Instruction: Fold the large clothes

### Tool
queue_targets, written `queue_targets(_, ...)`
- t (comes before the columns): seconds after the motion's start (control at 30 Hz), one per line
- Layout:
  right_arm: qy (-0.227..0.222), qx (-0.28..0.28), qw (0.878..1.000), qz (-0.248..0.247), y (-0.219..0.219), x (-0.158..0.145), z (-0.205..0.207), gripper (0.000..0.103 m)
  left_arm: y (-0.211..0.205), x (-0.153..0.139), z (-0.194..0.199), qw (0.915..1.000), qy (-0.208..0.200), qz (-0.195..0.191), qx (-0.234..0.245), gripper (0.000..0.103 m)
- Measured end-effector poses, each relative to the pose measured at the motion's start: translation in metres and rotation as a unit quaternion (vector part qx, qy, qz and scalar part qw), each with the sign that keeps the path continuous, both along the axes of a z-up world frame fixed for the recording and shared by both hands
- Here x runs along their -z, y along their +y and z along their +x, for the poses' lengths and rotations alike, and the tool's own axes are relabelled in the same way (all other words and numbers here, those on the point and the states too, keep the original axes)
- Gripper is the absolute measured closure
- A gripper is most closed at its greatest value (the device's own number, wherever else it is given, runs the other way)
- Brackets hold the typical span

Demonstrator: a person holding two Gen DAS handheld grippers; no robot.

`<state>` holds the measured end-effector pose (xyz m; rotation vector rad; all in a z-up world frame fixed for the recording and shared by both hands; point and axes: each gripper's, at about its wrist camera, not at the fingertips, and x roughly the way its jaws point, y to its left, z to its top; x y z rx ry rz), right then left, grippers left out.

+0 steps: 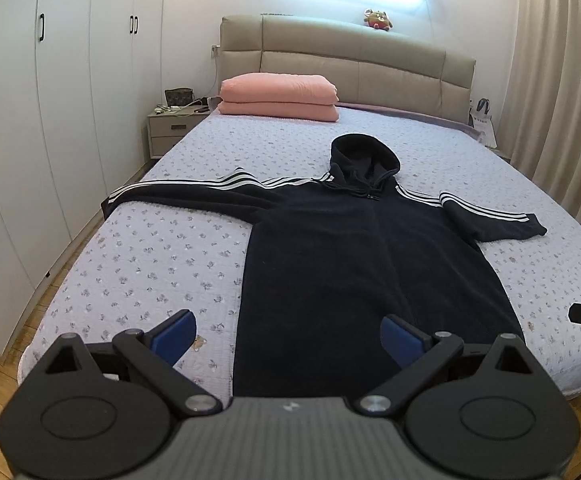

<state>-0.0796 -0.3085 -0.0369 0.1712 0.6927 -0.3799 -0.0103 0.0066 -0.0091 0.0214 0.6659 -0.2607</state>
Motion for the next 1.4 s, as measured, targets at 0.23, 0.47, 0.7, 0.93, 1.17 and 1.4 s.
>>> queue_targets(0.23, 0.006, -0.006, 1.0, 0.002, 0.001, -0.001, 0.001, 0.0, 0.0, 0.006, 0.003, 0.9993, 0.024, -0.021, 0.021, 0.003)
queue_targets(0.47, 0.008, -0.017, 1.0, -0.011, 0.008, -0.004, 0.002, 0.0, -0.002, 0.006, 0.001, 0.9987, 0.023, -0.033, 0.03, 0.003)
queue_targets(0.7, 0.018, -0.03, 0.999, -0.012, 0.013, -0.005, 0.005, 0.0, 0.007, 0.008, 0.0, 0.9935, 0.043, -0.085, 0.061, 0.003)
queue_targets(0.93, 0.023, -0.042, 0.999, -0.017, 0.021, -0.006, 0.009, 0.0, 0.008, 0.005, 0.0, 0.9957, 0.042, -0.068, 0.046, 0.003)
queue_targets(1.17, 0.009, -0.044, 0.999, -0.021, 0.024, -0.01, 0.007, 0.0, -0.008, -0.003, -0.014, 0.9991, 0.004, 0.012, 0.042, 0.004)
queue_targets(1.4, 0.003, -0.037, 0.999, -0.018, 0.024, -0.012, 0.004, 0.0, -0.017, -0.009, -0.018, 0.9978, -0.008, 0.011, 0.065, 0.004)
